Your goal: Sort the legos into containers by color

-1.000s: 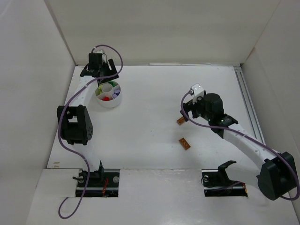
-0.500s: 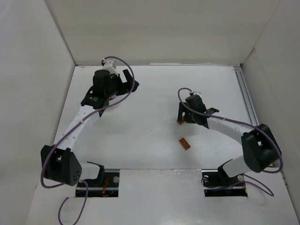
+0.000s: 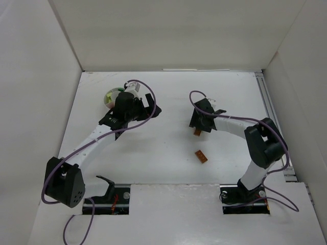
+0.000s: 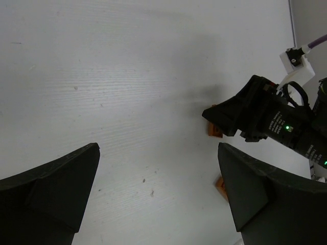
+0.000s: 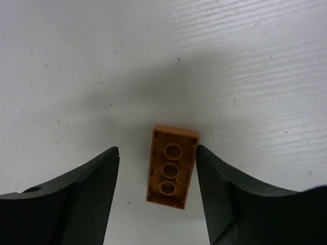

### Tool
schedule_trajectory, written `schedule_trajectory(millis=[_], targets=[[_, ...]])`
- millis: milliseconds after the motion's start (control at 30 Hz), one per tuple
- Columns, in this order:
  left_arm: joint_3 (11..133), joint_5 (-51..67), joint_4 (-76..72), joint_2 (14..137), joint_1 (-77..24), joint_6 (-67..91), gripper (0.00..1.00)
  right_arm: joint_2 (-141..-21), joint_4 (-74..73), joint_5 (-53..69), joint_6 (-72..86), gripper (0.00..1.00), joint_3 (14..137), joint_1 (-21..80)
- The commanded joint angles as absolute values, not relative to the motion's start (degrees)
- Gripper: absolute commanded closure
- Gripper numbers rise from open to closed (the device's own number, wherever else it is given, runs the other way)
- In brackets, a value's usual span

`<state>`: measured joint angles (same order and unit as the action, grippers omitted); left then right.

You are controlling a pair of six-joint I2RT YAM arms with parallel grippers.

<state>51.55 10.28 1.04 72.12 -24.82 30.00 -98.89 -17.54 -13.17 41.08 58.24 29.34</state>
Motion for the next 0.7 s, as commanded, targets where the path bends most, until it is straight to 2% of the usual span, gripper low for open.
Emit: schedule_trajectory(millis=[0, 100, 233, 400, 500, 600, 633, 667], targets=[[51.7, 11.3, -3.0, 69.3, -26.5, 30.8, 0.0, -101.5, -18.8, -13.1, 44.3, 0.34, 58.4, 29.7], [51.7, 11.3, -2.5, 70.5, -26.5, 30.3, 0.0, -102.0, -20.5, -13.8, 43.5, 0.46, 59.8, 29.7], [52.3, 11.3, -2.5, 70.5, -26.5, 29.8, 0.0, -102.0, -23.8, -18.5, 40.3, 0.54, 60.5, 32.8], [52.3, 11.3, -1.9, 70.5, -26.5, 29.3, 0.0, -101.4, -24.9, -23.7, 37.2, 0.74, 61.5, 36.6], [52.8, 11.3, -1.2, 70.5, -26.5, 28.2, 0.0, -99.1, -22.5, -26.1, 28.8, 0.77, 61.5, 38.2], [54.0, 12.3, -0.6, 70.5, -26.5, 26.9, 0.0, -93.3, -11.0, -20.7, 15.6, 0.79, 58.3, 38.2], [54.0, 14.1, -0.6, 70.5, -26.5, 26.1, 0.0, -90.9, -1.9, -18.2, 11.8, 0.78, 54.3, 38.2], [54.0, 15.9, -1.2, 70.5, -26.5, 26.1, 0.0, -85.7, 3.5, -14.2, 1.6, 0.77, 51.9, 38.2]])
